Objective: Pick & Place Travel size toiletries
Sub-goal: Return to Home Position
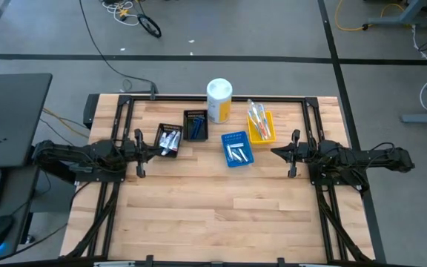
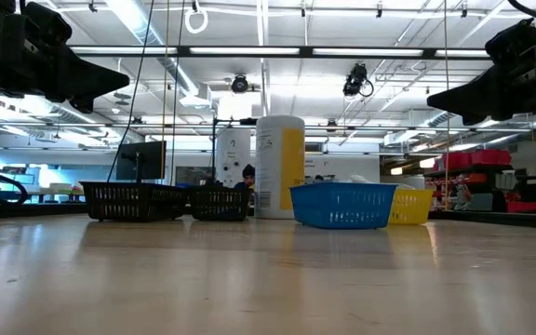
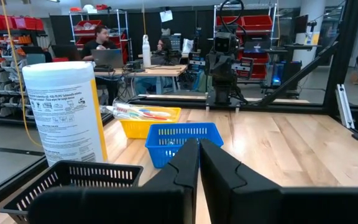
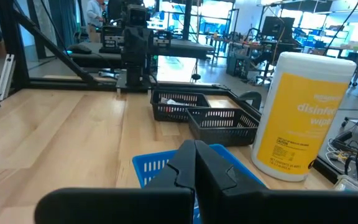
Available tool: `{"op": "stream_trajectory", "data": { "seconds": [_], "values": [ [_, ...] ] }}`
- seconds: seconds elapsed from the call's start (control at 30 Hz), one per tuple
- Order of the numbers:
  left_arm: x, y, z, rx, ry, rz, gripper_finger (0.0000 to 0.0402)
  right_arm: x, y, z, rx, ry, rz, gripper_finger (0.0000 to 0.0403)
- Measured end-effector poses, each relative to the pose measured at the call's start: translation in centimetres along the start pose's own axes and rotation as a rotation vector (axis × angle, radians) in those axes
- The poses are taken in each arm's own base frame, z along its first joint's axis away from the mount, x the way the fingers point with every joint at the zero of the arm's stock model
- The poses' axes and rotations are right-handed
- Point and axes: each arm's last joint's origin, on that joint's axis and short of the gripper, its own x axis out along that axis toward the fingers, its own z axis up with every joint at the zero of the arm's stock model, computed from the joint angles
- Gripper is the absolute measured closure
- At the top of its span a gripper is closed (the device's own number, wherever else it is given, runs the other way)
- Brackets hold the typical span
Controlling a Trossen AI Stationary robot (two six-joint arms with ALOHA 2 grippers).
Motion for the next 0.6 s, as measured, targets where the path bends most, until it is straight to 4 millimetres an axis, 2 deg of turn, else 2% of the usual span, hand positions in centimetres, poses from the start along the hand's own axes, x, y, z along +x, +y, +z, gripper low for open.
{"op": "stream_trajectory", "data": {
  "seconds": [0.6],
  "values": [
    [0.00,0.00,0.00,0.000,0.000,0.000,0.0377,0.00,0.00,0.00,0.000,0.000,0.000,0.0400]
  ]
}}
